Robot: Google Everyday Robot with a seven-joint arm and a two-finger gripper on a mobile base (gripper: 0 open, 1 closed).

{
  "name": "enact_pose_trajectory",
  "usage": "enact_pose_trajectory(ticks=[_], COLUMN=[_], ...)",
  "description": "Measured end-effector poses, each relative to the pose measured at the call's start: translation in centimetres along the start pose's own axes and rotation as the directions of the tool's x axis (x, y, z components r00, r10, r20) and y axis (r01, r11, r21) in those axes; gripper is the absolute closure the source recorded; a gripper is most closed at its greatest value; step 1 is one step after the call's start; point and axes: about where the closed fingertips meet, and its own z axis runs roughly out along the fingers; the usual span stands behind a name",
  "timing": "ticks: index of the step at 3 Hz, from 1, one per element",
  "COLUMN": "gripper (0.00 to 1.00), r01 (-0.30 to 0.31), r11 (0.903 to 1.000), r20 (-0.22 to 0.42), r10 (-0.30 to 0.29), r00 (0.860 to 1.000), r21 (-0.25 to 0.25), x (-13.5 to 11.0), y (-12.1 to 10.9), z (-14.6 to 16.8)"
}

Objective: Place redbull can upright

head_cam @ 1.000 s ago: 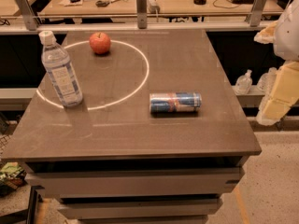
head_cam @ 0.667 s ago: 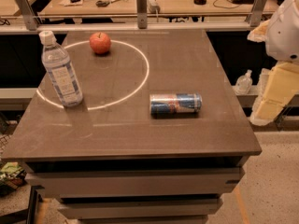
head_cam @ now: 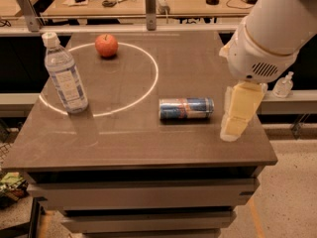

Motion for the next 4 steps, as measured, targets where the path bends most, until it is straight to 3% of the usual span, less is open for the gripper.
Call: enact_pose_trajectory(ticks=[2, 4], gripper=[0.00, 0.00], r01=[0.013, 0.033], r11=[0.9967, 0.9888], r20=[0.059, 0.039], r10=[-0.008, -0.027], r00=[0.998, 0.999], r21=[-0.080, -0.146], x=[-2.3, -4.0], y=[-1.2, -1.3], z=[5.9, 9.4])
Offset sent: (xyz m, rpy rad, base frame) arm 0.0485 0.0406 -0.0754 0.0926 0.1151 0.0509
